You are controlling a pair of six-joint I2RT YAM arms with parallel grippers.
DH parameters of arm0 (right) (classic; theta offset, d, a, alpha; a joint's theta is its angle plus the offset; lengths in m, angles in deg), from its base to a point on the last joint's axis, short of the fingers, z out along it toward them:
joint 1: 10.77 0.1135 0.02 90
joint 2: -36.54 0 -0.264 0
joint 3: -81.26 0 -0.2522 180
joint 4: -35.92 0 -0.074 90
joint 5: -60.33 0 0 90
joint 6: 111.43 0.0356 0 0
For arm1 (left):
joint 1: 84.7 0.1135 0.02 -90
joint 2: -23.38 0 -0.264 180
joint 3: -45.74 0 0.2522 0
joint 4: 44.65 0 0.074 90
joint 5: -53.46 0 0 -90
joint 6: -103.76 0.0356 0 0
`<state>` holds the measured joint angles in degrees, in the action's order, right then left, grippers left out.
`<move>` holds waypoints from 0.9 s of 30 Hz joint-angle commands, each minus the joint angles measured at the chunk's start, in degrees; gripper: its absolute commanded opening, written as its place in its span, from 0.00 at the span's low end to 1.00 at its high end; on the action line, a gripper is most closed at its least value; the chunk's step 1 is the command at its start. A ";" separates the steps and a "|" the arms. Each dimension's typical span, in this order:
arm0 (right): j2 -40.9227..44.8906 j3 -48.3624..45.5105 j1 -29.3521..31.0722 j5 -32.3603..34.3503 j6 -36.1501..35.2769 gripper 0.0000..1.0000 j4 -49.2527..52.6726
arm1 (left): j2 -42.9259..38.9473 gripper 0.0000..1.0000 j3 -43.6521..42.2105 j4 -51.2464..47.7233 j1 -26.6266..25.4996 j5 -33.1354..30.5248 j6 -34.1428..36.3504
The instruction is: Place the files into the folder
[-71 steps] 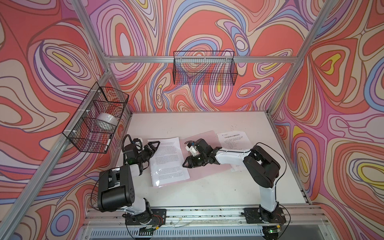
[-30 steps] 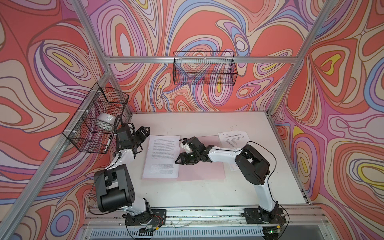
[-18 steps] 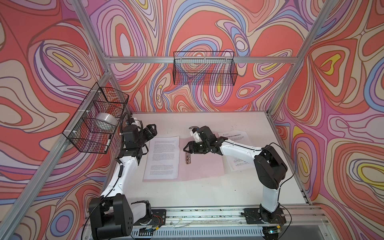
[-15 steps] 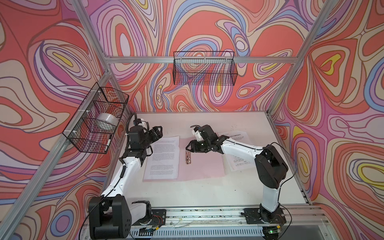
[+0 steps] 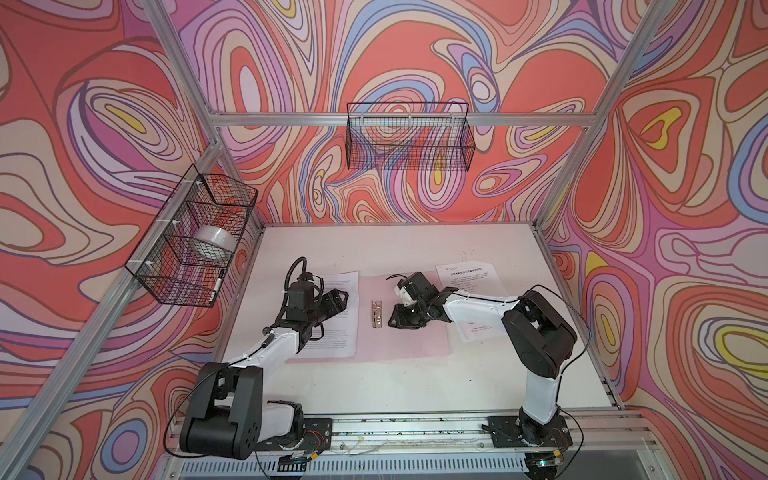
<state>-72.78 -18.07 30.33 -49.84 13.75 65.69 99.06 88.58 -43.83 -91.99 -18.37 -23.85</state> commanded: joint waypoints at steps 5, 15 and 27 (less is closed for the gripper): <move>-1.10 1.23 0.12 -0.96 0.62 0.29 -4.75 | 7.58 0.75 -5.36 16.93 -4.92 0.62 -5.64; -2.77 4.55 1.33 -2.60 2.37 0.20 -5.29 | 12.47 0.74 -10.38 24.11 -6.44 -2.55 -8.43; -7.13 9.06 4.07 -1.61 4.42 0.15 -1.19 | 12.10 0.73 -15.01 28.20 -6.51 -6.57 -10.57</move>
<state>-78.75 -10.29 34.03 -52.37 17.44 62.43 110.14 75.73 -13.55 -98.27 -22.00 -33.03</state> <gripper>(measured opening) 0.147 0.733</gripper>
